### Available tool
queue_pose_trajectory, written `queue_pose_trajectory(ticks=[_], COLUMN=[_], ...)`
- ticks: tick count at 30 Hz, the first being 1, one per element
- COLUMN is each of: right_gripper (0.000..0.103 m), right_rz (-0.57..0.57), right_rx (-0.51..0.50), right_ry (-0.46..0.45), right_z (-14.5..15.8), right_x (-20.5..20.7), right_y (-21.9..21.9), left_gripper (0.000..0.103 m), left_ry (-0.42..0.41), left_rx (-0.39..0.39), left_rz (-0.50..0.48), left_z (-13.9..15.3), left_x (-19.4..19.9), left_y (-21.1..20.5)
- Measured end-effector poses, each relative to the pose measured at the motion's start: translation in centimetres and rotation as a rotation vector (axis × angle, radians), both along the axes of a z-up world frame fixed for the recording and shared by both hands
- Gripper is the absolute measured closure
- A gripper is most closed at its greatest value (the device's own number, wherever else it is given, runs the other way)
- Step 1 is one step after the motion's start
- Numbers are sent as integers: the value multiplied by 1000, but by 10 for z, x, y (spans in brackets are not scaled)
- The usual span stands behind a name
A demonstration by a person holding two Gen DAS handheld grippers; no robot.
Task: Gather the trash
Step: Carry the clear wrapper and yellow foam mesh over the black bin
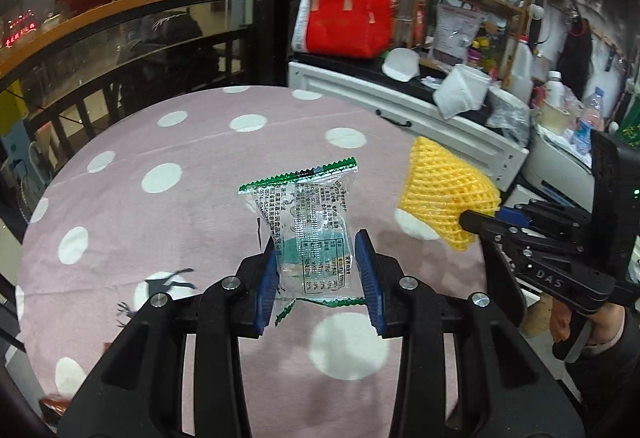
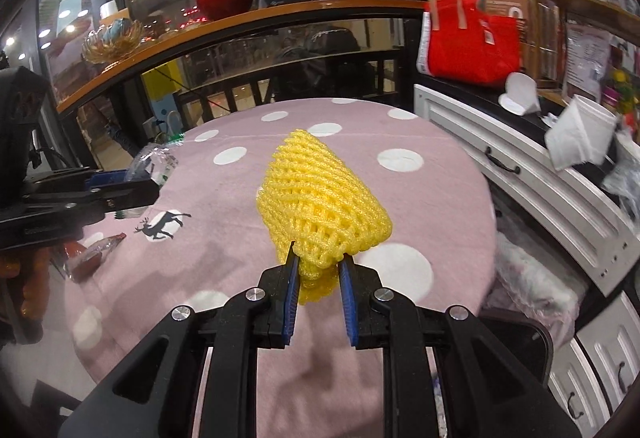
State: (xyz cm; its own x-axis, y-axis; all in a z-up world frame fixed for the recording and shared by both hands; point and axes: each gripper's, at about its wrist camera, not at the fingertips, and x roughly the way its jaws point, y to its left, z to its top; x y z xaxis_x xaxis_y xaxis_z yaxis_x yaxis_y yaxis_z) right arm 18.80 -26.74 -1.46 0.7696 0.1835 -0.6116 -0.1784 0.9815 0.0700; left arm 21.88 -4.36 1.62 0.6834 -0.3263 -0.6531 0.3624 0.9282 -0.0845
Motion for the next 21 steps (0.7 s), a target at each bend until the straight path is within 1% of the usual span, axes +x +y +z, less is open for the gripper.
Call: queue_pose_trajectory(ticks=[2, 6, 10, 12, 15, 17, 21], right_gripper=[84, 84, 84, 84, 84, 84, 83], right_rz=[-32, -108, -184, -228, -296, -328, -399], right_rx=[7, 6, 8, 12, 21, 21, 28], right_ry=[4, 21, 49, 64, 85, 99, 142], right_z=[-4, -16, -28, -32, -40, -44, -61], right_x=[-11, -33, -52, -62, -76, -84, -96], right_y=[-10, -33, -57, -72, -93, -102, -124], left_gripper=[66, 66, 66, 66, 66, 66, 66], left_ry=[7, 14, 43, 48, 32, 35, 40], left_rx=[-22, -37, -77, -92, -92, -99, -104], left_rz=[-28, -78, -126, -148, -175, -194, -231], left_z=[-6, -26, -41, -46, -49, -52, -56], left_x=[-9, -24, -33, -38, -44, -47, -53], left_y=[-13, -42, -68, -81, -99, -111, -130])
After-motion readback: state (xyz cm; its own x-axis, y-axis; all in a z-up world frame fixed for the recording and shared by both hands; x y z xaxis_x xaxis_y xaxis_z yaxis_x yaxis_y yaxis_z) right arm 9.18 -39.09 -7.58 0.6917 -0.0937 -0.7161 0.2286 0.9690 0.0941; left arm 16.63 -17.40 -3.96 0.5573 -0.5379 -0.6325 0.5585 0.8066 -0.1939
